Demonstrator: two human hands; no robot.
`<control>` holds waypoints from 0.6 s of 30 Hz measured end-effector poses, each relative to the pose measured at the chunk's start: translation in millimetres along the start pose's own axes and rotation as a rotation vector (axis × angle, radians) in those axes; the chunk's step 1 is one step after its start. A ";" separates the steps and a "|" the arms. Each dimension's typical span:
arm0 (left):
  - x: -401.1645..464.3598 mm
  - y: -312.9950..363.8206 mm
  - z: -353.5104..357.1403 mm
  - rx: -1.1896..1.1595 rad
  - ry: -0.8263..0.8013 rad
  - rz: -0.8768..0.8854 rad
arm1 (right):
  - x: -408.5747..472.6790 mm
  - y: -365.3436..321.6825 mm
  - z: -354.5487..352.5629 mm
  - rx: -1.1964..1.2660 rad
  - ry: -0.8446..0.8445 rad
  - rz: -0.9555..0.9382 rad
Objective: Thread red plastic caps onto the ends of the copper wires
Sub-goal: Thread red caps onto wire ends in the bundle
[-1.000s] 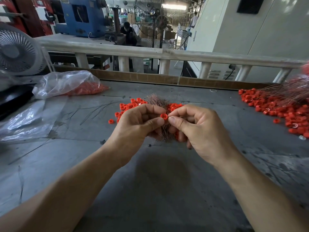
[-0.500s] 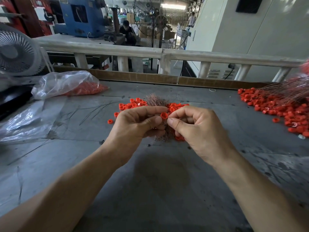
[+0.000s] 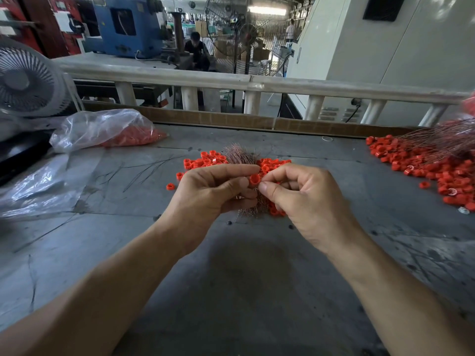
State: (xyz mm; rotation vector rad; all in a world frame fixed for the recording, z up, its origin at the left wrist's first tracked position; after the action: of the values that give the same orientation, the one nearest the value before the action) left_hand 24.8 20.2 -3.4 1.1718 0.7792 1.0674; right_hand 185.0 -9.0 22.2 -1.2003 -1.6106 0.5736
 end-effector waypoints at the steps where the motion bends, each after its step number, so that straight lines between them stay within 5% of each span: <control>1: 0.1 0.0 -0.3 -0.001 -0.002 -0.004 | -0.1 -0.3 0.3 0.002 -0.004 0.000; 18: 1.3 -0.6 -3.0 -0.075 -0.015 -0.064 | 0.9 6.1 4.1 0.066 -0.078 0.061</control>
State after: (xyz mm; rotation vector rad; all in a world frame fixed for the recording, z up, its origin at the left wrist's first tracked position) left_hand 22.7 22.5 -4.7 1.0840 0.7538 1.0255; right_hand 183.9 -5.0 16.0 -1.1937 -1.6120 0.7146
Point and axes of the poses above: each hand's wrist, its own x-axis towards the middle knuckle, its own z-axis out of the palm, y = z × x, the point moved 7 cm from there along x, towards the middle knuckle, and after that the axes turned 6 degrees about -z, right-handed, at the moved point
